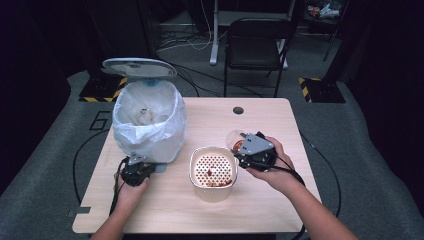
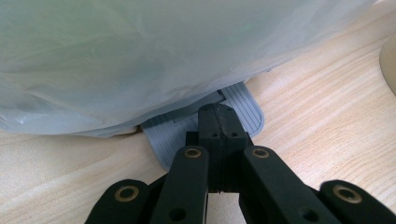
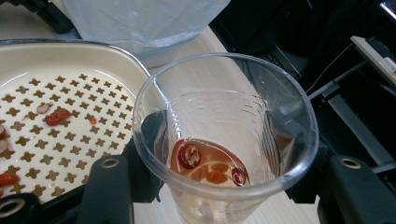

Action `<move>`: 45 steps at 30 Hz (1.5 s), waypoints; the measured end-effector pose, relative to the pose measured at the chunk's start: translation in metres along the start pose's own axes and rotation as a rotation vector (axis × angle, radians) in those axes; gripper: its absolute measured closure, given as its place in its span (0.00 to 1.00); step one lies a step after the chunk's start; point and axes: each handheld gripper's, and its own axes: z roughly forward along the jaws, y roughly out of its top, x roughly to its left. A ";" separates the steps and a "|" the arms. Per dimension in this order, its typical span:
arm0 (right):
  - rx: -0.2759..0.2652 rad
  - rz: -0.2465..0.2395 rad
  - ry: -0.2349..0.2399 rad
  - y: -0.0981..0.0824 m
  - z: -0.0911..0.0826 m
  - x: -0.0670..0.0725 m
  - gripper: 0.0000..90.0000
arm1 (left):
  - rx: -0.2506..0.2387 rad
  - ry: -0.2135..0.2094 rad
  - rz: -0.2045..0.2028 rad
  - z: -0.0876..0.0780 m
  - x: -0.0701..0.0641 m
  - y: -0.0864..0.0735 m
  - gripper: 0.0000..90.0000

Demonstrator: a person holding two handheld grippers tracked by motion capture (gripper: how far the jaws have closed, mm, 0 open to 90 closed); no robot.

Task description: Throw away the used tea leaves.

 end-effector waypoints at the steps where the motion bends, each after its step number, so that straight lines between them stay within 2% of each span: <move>1: 0.003 -0.013 -0.001 0.001 0.000 0.001 0.46 | -0.016 0.002 -0.016 0.001 -0.001 0.000 1.00; 7: 0.021 -0.096 -0.014 0.007 0.002 0.008 0.46 | -0.020 -0.006 -0.025 0.001 -0.002 0.000 1.00; 14: 0.038 -0.170 -0.012 0.014 0.004 0.016 0.46 | -0.020 -0.001 -0.024 0.001 -0.001 0.000 1.00; 18: 0.039 -0.204 -0.024 0.016 0.004 0.020 0.46 | -0.020 -0.007 -0.027 0.002 -0.002 0.000 1.00; 27: 0.069 -0.327 -0.058 0.019 0.008 0.031 0.47 | -0.016 -0.005 -0.022 0.001 -0.001 0.000 1.00; 31: 0.080 -0.353 -0.063 0.020 0.010 0.034 0.48 | -0.015 -0.005 -0.021 0.001 -0.001 0.000 1.00; 38: 0.093 -0.450 -0.120 0.019 0.011 0.044 0.49 | -0.015 0.002 -0.019 0.001 -0.001 0.000 1.00; 42: 0.090 -0.487 -0.129 0.020 0.012 0.046 0.49 | -0.014 -0.004 -0.021 0.001 -0.001 0.000 1.00; 45: 0.099 -0.492 -0.123 0.021 0.012 0.047 0.50 | -0.013 -0.003 -0.019 0.001 -0.001 0.000 1.00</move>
